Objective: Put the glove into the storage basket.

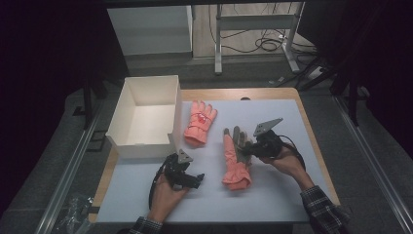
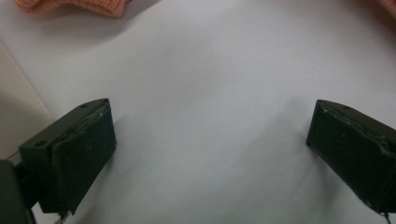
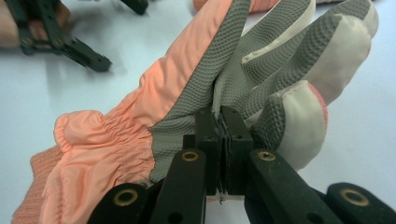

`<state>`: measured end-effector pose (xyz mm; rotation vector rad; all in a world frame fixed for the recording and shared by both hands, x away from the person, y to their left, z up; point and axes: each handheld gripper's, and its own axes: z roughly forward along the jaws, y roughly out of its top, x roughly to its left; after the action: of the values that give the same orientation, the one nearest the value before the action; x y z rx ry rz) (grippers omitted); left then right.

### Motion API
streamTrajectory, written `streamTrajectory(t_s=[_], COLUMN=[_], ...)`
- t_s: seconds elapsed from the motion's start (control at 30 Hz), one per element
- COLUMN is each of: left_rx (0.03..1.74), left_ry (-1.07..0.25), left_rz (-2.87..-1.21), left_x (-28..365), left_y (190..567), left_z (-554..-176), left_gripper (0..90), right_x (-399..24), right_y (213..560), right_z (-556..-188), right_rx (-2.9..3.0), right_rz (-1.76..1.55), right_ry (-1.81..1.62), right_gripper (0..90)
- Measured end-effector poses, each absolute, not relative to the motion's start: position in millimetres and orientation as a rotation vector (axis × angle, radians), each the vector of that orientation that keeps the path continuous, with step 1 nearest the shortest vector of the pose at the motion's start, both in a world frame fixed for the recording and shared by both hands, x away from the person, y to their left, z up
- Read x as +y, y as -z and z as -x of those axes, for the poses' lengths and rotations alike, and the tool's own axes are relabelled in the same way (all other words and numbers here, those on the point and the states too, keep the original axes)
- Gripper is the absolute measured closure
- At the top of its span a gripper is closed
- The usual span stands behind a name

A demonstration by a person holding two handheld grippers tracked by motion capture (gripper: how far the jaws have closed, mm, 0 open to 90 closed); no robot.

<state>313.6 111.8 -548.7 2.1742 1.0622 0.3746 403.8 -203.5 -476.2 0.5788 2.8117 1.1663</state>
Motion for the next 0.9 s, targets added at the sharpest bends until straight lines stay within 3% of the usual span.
streamTrajectory(t_s=[0.33, 0.9], left_rx=[1.062, 1.064], left_ry=[-0.375, -0.375], left_rz=[-2.175, -2.171], left_x=[111.8, 111.5], left_y=[548.7, 548.9], left_z=[-313.6, -313.5], left_gripper=[1.3, 1.2], right_x=[-197.2, -196.4], right_y=[496.5, 472.5], right_z=[-412.9, -417.8], right_rx=[2.790, 2.597], right_rz=[-0.550, -0.683], right_ry=[-1.097, -1.163], right_gripper=[82.0, 60.3])
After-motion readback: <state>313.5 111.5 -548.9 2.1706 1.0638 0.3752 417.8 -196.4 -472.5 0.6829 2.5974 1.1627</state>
